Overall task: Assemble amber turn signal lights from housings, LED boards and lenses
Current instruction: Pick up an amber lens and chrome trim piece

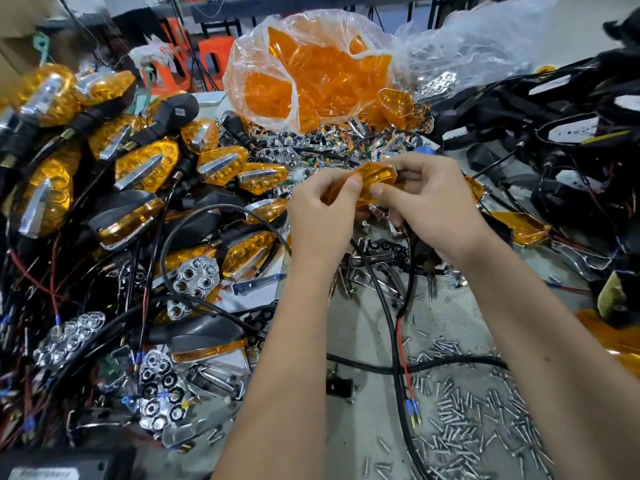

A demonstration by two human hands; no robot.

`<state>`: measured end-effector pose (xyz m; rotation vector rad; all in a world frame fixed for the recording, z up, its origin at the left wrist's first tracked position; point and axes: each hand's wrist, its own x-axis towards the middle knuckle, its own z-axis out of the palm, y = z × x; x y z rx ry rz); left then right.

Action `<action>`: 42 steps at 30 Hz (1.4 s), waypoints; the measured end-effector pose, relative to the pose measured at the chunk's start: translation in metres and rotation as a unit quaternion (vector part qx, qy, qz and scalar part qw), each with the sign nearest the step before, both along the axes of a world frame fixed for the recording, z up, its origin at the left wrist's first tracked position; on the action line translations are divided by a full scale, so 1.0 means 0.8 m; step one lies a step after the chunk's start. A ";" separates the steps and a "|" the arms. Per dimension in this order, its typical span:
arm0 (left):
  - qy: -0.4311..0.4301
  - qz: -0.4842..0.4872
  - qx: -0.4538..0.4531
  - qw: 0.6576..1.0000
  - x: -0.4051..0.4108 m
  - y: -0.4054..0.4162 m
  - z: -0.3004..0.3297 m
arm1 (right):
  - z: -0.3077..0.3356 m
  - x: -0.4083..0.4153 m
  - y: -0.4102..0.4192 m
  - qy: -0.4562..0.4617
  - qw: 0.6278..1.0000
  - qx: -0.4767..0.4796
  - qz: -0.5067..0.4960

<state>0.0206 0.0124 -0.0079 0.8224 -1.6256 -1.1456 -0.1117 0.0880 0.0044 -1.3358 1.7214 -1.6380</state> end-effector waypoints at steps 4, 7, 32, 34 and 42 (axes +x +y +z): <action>0.025 -0.031 0.044 0.998 0.004 -0.002 0.003 | 0.000 -0.008 0.004 -0.018 1.000 -0.014 0.016; 0.056 -0.040 0.067 0.995 0.006 -0.003 0.007 | 0.006 -0.009 0.008 -0.003 0.998 -0.014 0.058; 0.128 -0.016 0.238 0.963 -0.008 0.009 0.017 | 0.014 -0.018 0.014 0.081 0.996 -0.022 0.042; 0.101 -0.060 0.220 0.968 -0.001 0.007 0.020 | 0.012 -0.016 0.013 0.063 0.998 -0.011 0.014; -0.102 -0.174 0.056 0.978 0.023 -0.001 0.012 | 0.009 -0.018 0.009 0.077 0.993 0.084 0.034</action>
